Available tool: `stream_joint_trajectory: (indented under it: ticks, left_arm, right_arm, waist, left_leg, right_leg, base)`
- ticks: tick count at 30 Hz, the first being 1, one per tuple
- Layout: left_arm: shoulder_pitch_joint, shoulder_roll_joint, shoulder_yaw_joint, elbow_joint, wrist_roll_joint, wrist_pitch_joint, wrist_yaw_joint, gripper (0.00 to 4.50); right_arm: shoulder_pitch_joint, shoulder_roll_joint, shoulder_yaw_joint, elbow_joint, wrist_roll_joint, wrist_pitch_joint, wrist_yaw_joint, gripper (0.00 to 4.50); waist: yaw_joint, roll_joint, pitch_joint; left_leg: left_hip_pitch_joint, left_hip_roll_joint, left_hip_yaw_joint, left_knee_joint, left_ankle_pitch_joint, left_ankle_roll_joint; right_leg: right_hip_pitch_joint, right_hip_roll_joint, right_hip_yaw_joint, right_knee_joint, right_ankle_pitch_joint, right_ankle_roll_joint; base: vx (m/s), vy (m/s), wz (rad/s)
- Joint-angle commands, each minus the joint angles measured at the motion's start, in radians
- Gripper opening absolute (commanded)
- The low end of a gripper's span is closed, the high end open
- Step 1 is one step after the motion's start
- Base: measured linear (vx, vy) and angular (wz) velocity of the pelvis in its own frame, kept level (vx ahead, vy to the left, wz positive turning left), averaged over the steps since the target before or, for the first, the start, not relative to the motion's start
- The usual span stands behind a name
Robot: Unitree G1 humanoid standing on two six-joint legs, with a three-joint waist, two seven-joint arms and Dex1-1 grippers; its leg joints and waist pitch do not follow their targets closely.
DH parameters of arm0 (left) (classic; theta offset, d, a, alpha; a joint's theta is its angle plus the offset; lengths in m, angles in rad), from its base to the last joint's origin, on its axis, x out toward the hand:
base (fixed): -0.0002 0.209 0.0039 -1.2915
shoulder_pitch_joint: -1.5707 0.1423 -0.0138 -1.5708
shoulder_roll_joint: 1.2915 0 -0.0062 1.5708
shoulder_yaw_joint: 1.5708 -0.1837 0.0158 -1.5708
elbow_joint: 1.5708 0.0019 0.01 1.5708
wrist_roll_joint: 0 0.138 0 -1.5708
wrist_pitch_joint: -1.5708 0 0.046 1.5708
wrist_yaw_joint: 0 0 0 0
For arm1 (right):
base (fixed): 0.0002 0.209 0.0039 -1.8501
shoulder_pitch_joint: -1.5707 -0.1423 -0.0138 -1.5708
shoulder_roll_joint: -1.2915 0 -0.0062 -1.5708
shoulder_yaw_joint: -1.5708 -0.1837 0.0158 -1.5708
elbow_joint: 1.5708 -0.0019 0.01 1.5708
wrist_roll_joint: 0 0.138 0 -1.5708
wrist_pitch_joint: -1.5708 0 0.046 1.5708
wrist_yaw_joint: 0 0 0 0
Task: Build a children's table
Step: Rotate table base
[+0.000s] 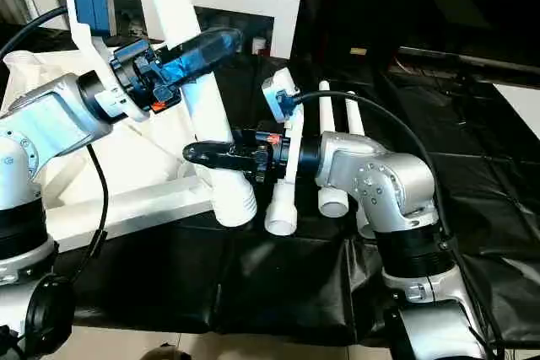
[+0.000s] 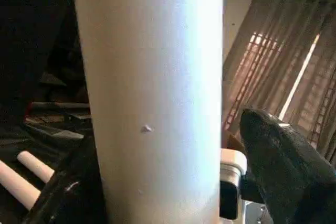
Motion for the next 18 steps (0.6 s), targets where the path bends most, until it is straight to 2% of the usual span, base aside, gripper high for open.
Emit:
stream_joint_trajectory:
  ticks: [1, 6, 9, 10, 11, 14, 16, 17, 18]
  left_arm:
    - [0.011, 0.006, -0.025, -0.029, 0.006, 0.007, -0.006, 3.69]
    - [0.035, 0.023, -0.046, -0.055, -0.006, -0.011, -0.079, 3.69]
    - [0.045, 0.027, -0.055, -0.061, -0.023, -0.006, -0.113, 3.69]
    - [0.046, 0.028, -0.057, -0.060, -0.023, -0.007, -0.113, 3.69]
    - [0.046, 0.029, -0.059, -0.059, -0.021, -0.008, -0.112, 3.42]
    - [0.046, 0.025, -0.059, -0.057, -0.025, -0.011, -0.109, 3.32]
    - [0.046, 0.024, -0.059, -0.059, -0.022, -0.013, -0.108, 2.91]
    - [0.046, 0.025, -0.060, -0.059, -0.021, -0.014, -0.107, 2.91]
    - [0.047, 0.026, -0.065, -0.059, -0.007, -0.017, -0.096, 2.86]
  right_arm:
    - [-0.011, -0.003, -0.038, 0.006, 0.023, 0.015, -0.010, 1.86]
    - [-0.008, -0.008, -0.070, -0.004, 0.108, 0.061, 0.048, 1.86]
    - [0.000, -0.019, -0.081, -0.012, 0.151, 0.084, 0.089, 1.85]
    - [0.001, -0.021, -0.080, -0.014, 0.153, 0.085, 0.093, 1.85]
    - [0.001, -0.021, -0.079, -0.014, 0.153, 0.085, 0.094, 1.85]
    - [0.002, -0.020, -0.083, -0.016, 0.162, 0.091, 0.090, 1.85]
    - [0.003, -0.019, -0.082, -0.017, 0.159, 0.088, 0.082, 1.85]
    - [0.003, -0.019, -0.081, -0.017, 0.157, 0.086, 0.081, 1.85]
    - [0.004, -0.017, -0.072, -0.021, 0.126, 0.058, 0.061, 1.85]
  waist:
    - [0.003, 0.010, -0.076]
    - [0.005, 0.008, -0.076]
    - [0.005, 0.010, -0.075]
    - [0.006, 0.010, -0.076]
    - [0.005, 0.009, -0.075]
    - [0.004, 0.010, -0.075]
    - [0.005, 0.012, -0.076]
    - [0.004, 0.011, -0.076]
    - [0.005, 0.011, -0.076]
  left_leg:
    - [0.021, 0.056, -0.020, -0.065, -0.042, -0.040]
    - [0.020, 0.057, -0.018, -0.065, -0.043, -0.032]
    - [0.021, 0.056, -0.018, -0.065, -0.052, -0.032]
    - [0.021, 0.057, -0.019, -0.065, -0.053, -0.033]
    - [0.020, 0.057, -0.019, -0.065, -0.054, -0.034]
    - [0.021, 0.056, -0.019, -0.066, -0.057, -0.043]
    - [0.021, 0.057, -0.020, -0.065, -0.057, -0.044]
    - [0.022, 0.057, -0.019, -0.065, -0.056, -0.046]
    - [0.021, 0.057, -0.019, -0.066, -0.053, -0.049]
  right_leg:
    - [0.052, -0.085, 0.050, -0.062, 0.032, -0.194]
    - [0.052, -0.085, 0.051, -0.063, 0.028, -0.197]
    - [0.052, -0.085, 0.050, -0.065, 0.014, -0.197]
    - [0.051, -0.085, 0.050, -0.065, 0.013, -0.198]
    - [0.051, -0.085, 0.049, -0.064, 0.013, -0.198]
    - [0.051, -0.086, 0.049, -0.066, 0.000, -0.196]
    - [0.050, -0.086, 0.049, -0.065, 0.001, -0.196]
    - [0.050, -0.085, 0.050, -0.066, 0.003, -0.195]
    - [0.050, -0.085, 0.049, -0.065, 0.008, -0.195]
  base:
    - [0.000, 0.000, 0.00]
    - [0.000, 0.000, 0.00]
    - [0.000, 0.000, 0.00]
    - [0.000, 0.000, 0.00]
    - [0.000, 0.000, 0.00]
    - [0.000, 0.000, 0.00]
    - [0.000, 0.000, 0.00]
    - [0.000, 0.000, 0.00]
    - [0.000, 0.000, 0.00]
